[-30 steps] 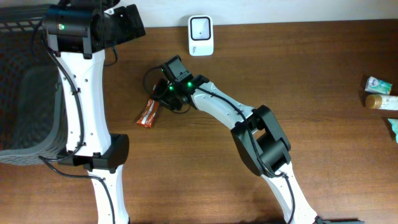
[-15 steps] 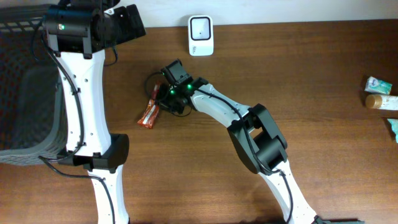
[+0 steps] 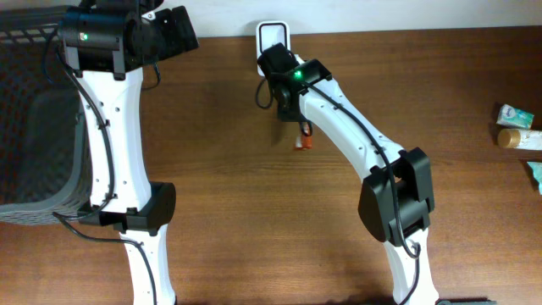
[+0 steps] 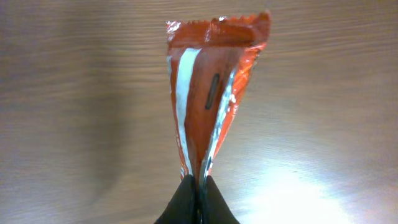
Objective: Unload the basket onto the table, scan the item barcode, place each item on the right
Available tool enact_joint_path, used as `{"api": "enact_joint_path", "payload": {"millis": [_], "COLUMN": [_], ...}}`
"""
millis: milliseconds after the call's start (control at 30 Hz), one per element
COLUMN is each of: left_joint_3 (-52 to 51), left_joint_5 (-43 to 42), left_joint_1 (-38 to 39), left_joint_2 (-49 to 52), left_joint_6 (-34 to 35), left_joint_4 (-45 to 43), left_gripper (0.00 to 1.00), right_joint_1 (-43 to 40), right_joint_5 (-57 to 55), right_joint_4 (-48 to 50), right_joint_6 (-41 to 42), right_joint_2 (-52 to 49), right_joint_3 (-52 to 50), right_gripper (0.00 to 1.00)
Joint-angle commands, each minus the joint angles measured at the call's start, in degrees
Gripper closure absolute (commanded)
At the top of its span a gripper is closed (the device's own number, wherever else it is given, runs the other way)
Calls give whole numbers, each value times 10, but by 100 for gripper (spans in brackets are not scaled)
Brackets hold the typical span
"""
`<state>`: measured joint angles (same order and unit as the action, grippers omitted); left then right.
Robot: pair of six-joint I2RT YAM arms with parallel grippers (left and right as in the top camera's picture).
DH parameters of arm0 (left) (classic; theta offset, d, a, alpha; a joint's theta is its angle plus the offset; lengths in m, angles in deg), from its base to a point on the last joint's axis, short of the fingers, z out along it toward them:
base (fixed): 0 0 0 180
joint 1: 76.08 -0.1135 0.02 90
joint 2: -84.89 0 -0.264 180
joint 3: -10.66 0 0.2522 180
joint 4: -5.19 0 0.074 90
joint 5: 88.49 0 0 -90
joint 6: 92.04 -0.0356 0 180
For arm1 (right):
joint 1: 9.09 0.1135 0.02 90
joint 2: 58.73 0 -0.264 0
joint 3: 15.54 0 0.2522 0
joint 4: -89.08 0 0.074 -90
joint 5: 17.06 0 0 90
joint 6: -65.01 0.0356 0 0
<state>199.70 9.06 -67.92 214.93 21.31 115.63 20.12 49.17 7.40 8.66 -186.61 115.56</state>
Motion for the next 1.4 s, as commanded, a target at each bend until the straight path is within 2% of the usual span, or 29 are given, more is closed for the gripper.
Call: {"api": "enact_joint_path", "payload": {"millis": [0, 267, 367, 433, 500, 533, 567, 600, 667, 767, 900, 933, 967, 1000, 1067, 1133, 1200, 1267, 1333, 1367], "left_joint_3": [1, 1, 1, 1, 1, 1, 1, 1, 1, 1, 1, 1, 1, 1, 1, 1, 1, 1, 1, 1], "left_joint_5": [4, 4, 4, 4, 4, 4, 4, 4, 4, 4, 4, 4, 4, 4, 4, 4, 4, 4, 4, 4], "left_joint_1": [-1, -1, -1, -1, -1, -1, -1, -1, -1, -1, -1, -1, -1, -1, -1, -1, -1, -1, -1, -1], "left_joint_2": [2, 2, 2, 2, 2, 2, 2, 2, 2, 2, 2, 2, 2, 2, 2, 2, 2, 2, 2, 2], "left_joint_6": [-7, -7, -7, -7, -7, -7, -7, -7, -7, -7, -7, -7, -7, -7, -7, -7, -7, -7, -7, -7], "left_joint_4": [0, 0, 0, 0, 0, 0, 0, 0, 0, 0, 0, 0, 0, 0, 0, 0, 0, 0, 0, 0], "left_gripper": [1, 1, 1, 1, 1, 1, 1, 1, 1, 1, 1, 1, 1, 1, 1, 1, 1, 1, 1, 1], "right_joint_1": [3, -5, -4, -16, -50, -71, -99, -146, -222, -297, -342, -349, -356, -363, -363, -355, -348, -338, -337, -339], "right_joint_5": [-111, -168, -121, -60, 24, 59, 104, 209, 390, 514, 595, 631, 664, 700, 726, 702, 630, 589, 589, 589], "right_joint_4": [-35, 47, 58, 47, 19, 3, -15, -24, -55, -75, 15, 48, 82, 121, 183, 225, 243, 253, 265, 264], "right_joint_6": [-21, -21, -21, -19, -19, -19, -25, -101, -244, -335, -353, -354, -354, -353, -329, -293, -244, -226, -221, -210], "right_joint_2": [1, -2, -2, 2, 7, 8, 8, 8, 6, 0, 0, 0, 0, 0, 0, 0, 0, 0, 1, 1], "right_joint_3": [-10, -190, -201, -167, -107, -78, -48, -26, -31, -87, -198, -224, -250, -278, -322, -355, -368, -370, -370, -362], "right_gripper": [96, 96, 96, 91, 82, 72, 32, 1, 1, 1, 1, 2, 8, 19, 24, 34, 44, 64, 96, 96]}}
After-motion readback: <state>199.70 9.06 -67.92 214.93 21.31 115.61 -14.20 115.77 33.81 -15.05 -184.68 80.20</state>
